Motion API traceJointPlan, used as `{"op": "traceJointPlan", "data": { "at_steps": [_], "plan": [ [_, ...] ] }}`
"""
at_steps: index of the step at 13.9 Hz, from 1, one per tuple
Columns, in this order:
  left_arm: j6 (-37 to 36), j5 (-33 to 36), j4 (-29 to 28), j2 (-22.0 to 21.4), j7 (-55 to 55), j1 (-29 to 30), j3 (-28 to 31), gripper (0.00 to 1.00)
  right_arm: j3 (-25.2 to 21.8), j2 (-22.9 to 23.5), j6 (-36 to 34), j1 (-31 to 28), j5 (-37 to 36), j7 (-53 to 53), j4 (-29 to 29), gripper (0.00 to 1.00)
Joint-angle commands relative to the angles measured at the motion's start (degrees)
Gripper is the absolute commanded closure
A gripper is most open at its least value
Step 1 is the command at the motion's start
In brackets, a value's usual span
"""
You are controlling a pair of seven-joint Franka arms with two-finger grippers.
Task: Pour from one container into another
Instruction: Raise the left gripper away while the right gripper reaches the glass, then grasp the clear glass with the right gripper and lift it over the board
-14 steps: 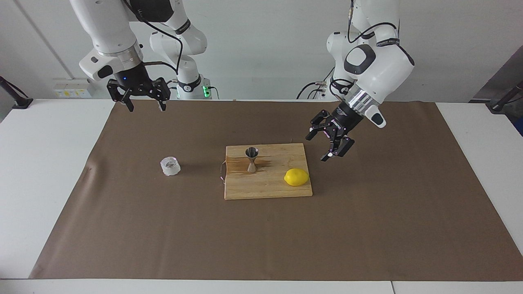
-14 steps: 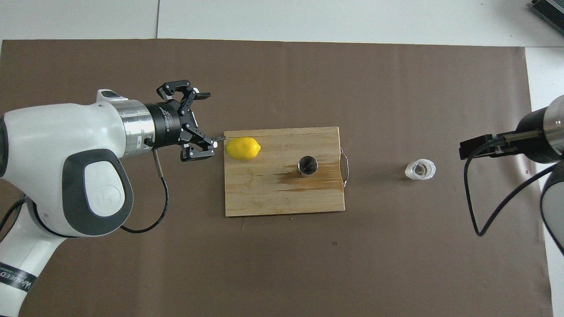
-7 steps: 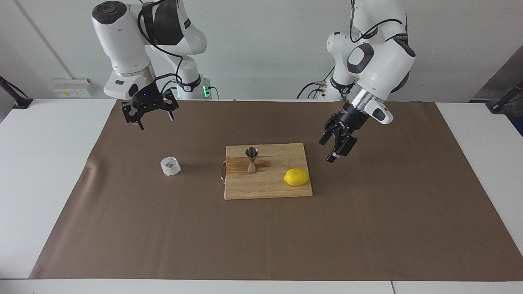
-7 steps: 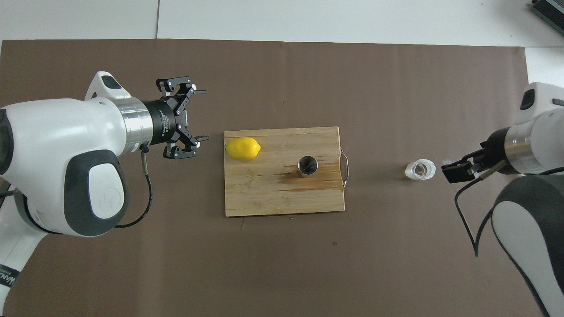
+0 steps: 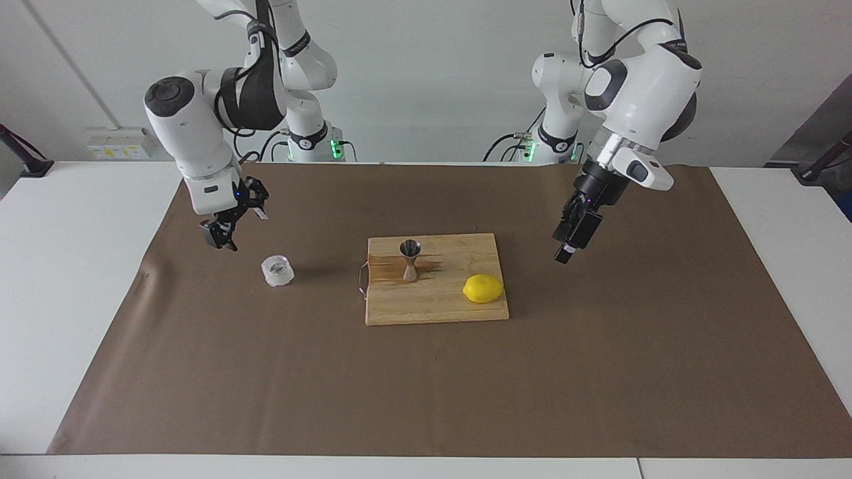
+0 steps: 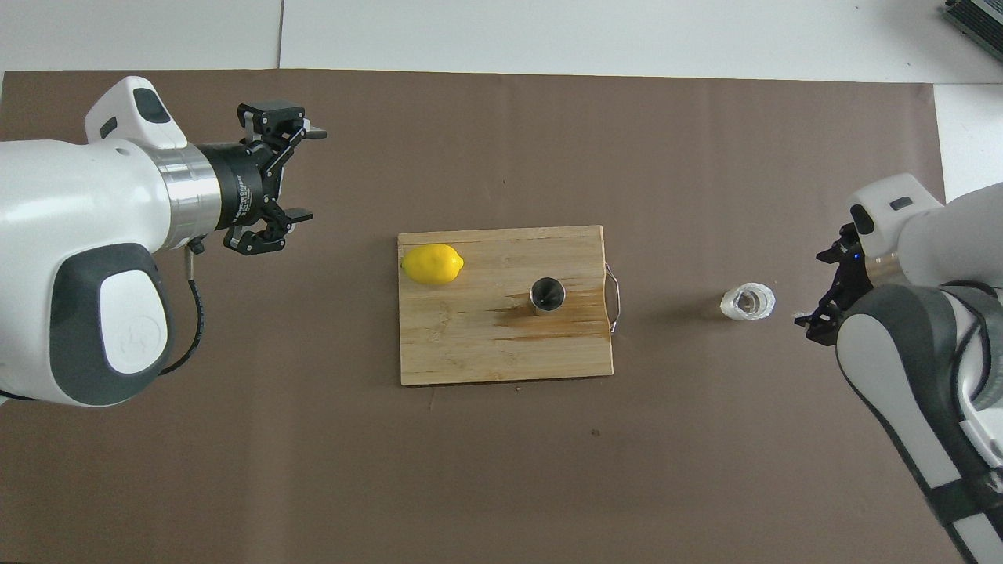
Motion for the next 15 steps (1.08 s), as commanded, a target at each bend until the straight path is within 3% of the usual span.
{"op": "traceJointPlan", "data": {
  "at_steps": [1, 5, 8, 15],
  "plan": [
    [-2.42, 4.02, 3.16, 0.65, 3.85, 1.79, -0.40, 0.00, 0.44, 3.04, 5.15, -1.77, 1.29, -11.61, -2.12, 0.00],
    [-9.35, 11.58, 3.44, 0.04, 19.55, 1.97, -0.40, 0.00, 0.52, 4.01, 10.26, -1.77, 1.46, -20.67, -4.84, 0.00],
    [-16.12, 12.82, 3.44, -0.58, 30.80, 3.28, -0.05, 0.00, 0.52, 4.45, 13.50, -4.23, 2.51, -26.37, -7.58, 0.00],
    [-28.08, 14.49, 3.26, -3.65, 64.11, 10.22, 0.13, 0.00, 0.61, 7.87, 18.00, -3.71, 8.22, -36.76, -7.76, 0.00]
  ]
}}
